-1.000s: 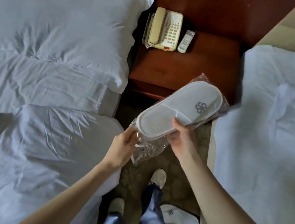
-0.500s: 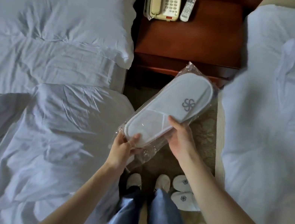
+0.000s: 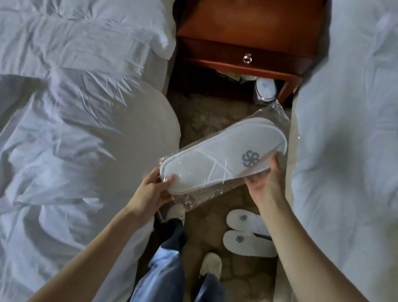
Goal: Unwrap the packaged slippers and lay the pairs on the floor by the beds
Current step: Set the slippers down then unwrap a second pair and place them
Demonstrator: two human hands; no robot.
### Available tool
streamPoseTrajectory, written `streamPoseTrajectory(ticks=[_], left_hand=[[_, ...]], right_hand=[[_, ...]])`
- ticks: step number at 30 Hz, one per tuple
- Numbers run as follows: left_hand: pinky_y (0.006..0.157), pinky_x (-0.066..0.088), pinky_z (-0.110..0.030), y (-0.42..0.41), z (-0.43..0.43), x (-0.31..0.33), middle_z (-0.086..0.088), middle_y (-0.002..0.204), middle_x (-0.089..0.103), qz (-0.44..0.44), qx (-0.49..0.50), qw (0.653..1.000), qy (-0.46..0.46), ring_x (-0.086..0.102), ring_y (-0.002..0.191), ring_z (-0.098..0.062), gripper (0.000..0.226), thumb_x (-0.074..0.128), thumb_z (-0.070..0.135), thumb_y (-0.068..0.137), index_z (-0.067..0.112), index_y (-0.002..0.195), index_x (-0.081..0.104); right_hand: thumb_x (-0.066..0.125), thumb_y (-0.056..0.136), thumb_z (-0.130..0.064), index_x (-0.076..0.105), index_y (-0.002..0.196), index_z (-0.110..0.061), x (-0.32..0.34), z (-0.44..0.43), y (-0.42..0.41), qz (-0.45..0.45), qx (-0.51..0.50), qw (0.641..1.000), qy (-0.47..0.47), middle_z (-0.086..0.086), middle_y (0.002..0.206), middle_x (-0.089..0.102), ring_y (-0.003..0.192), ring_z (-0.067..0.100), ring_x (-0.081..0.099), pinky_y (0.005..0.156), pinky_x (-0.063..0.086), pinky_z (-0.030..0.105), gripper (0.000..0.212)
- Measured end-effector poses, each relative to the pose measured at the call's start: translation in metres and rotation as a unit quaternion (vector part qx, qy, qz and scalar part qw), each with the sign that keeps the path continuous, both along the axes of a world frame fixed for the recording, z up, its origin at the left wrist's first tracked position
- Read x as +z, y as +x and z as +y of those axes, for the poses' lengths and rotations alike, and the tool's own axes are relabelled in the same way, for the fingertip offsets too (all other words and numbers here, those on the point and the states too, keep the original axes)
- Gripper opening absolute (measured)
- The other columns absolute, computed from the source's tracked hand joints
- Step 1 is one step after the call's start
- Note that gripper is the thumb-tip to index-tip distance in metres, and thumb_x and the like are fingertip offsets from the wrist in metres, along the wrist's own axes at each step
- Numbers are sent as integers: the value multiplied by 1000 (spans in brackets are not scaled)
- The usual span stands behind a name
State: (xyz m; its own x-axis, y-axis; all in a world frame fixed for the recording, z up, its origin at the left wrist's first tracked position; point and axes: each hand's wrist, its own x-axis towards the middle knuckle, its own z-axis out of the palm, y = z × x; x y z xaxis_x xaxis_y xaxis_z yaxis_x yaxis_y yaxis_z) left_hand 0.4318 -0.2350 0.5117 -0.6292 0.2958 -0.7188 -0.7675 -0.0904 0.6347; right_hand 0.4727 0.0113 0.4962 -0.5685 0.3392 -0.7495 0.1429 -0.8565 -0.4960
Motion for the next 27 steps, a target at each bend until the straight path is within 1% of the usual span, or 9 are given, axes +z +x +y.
streamPoseTrajectory(ticks=[3, 6, 11, 14, 17, 20, 23, 25, 27], left_hand=[[68, 59, -28, 31, 7, -8, -9, 112, 65, -8, 24, 1000, -17, 68, 93, -21, 27, 49, 7, 96, 19, 117, 60], [69, 60, -32, 50, 17, -16, -10, 115, 62, -13, 54, 998, -32, 63, 102, -26, 29, 47, 8, 97, 16, 123, 57], [77, 60, -35, 55, 32, -37, -10, 123, 55, -2, 24, 997, -68, 56, 112, -28, 34, 45, 10, 99, 14, 133, 49], [75, 58, -35, 52, 31, -59, -8, 122, 56, 2, 19, 995, -95, 56, 111, -27, 33, 45, 9, 99, 14, 131, 49], [63, 59, -28, 53, 11, -89, -3, 112, 60, 16, 28, 994, -104, 59, 102, -21, 24, 47, 12, 97, 19, 118, 57], [61, 57, -28, 53, -19, -121, 0, 108, 61, 27, 53, 990, -127, 59, 98, -19, 22, 48, 15, 97, 30, 103, 63], [67, 52, -33, 56, -45, -164, -1, 113, 58, 29, 100, 979, -177, 56, 99, -19, 25, 45, 15, 98, 32, 102, 63], [70, 51, -36, 57, -52, -195, -3, 118, 56, 29, 122, 970, -211, 55, 103, -22, 26, 42, 15, 100, 30, 109, 60], [71, 52, -35, 62, -54, -227, -2, 117, 56, 24, 135, 963, -230, 54, 106, -24, 26, 39, 16, 100, 30, 113, 58]], right_hand=[[49, 97, -38, 49, 126, -18, -14, 12, 43, -34, 19, 999, -7, 12, 118, 61, 110, 28, 59, 79, 53, 39, 35], [49, 97, -34, 54, 113, -15, -27, 16, 70, -68, 37, 997, -15, 10, 109, 64, 102, 26, 60, 77, 52, 39, 25], [46, 99, -35, 55, 106, -14, -56, 25, 82, -134, 65, 988, 50, 7, 98, 66, 90, 22, 63, 70, 53, 36, 24], [41, 101, -36, 57, 101, -14, -78, 27, 77, -156, 11, 987, 39, 8, 92, 66, 86, 24, 63, 71, 55, 40, 27], [34, 102, -39, 56, 120, -12, -109, 32, 70, -179, -57, 981, 40, 9, 97, 64, 86, 24, 62, 82, 55, 46, 39], [32, 101, -44, 57, 124, -15, -142, 39, 74, -209, 12, 972, 105, 11, 101, 68, 79, 21, 65, 57, 55, 34, 45], [31, 102, -41, 63, 101, -16, -174, 40, 78, -247, 75, 944, 206, 8, 72, 74, 34, 8, 49, 33, 32, 14, 40], [33, 103, -35, 58, 90, -15, -194, 42, 74, -256, 54, 935, 241, 4, 52, 69, 23, 8, 37, 30, 26, 12, 35], [37, 103, -27, 55, 85, -15, -212, 42, 63, -241, 41, 931, 270, 2, 47, 66, 27, 9, 45, 33, 35, 16, 29]])
